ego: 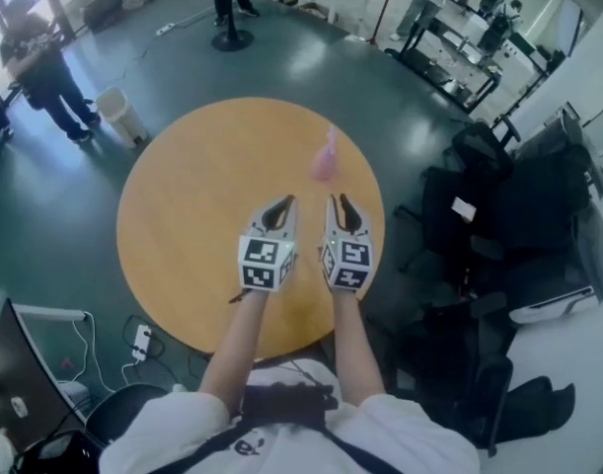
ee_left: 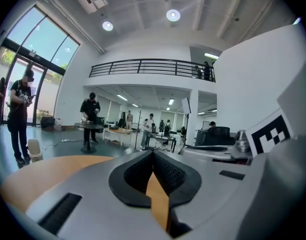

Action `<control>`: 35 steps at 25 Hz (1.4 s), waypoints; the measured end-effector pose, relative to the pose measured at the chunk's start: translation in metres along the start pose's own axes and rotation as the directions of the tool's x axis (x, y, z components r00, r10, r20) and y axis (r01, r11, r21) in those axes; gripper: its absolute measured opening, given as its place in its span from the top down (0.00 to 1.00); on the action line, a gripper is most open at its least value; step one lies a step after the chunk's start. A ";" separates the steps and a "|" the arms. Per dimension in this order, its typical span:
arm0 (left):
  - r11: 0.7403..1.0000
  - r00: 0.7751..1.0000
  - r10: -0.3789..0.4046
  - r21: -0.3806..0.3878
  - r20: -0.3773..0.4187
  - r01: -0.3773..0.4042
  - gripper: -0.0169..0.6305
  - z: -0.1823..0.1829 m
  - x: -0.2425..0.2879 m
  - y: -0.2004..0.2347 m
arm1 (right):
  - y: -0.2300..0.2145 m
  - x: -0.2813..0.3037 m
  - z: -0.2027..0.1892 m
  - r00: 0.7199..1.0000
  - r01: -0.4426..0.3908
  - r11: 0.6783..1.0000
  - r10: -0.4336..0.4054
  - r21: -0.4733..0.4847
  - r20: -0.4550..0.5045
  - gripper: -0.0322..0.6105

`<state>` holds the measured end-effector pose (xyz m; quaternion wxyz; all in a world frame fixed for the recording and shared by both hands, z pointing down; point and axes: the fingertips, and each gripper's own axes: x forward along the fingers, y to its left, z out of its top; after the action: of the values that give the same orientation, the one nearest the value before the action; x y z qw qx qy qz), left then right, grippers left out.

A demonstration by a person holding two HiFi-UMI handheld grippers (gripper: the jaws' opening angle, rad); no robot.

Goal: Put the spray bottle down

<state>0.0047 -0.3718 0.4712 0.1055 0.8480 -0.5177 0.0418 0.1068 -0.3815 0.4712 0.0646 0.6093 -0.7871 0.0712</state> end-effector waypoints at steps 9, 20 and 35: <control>1.000 0.998 -0.013 0.027 0.069 0.011 0.95 0.036 -0.078 -0.012 | 0.058 -0.080 0.038 0.993 -0.044 0.999 0.041 0.018 0.115 0.88; 0.999 0.983 -0.006 0.039 0.182 -0.001 0.95 0.085 -0.136 -0.022 | 0.104 -0.138 0.098 0.962 -0.113 0.993 0.119 -0.039 0.245 0.91; 1.000 0.976 -0.022 0.017 0.214 0.019 0.95 0.086 -0.154 -0.040 | 0.117 -0.167 0.089 0.962 -0.148 0.987 0.159 -0.068 0.222 0.91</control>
<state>-0.0344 -0.2397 0.3540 0.0430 0.8536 -0.5170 -0.0471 0.0338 -0.2104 0.3485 -0.0158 0.5488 -0.8357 -0.0140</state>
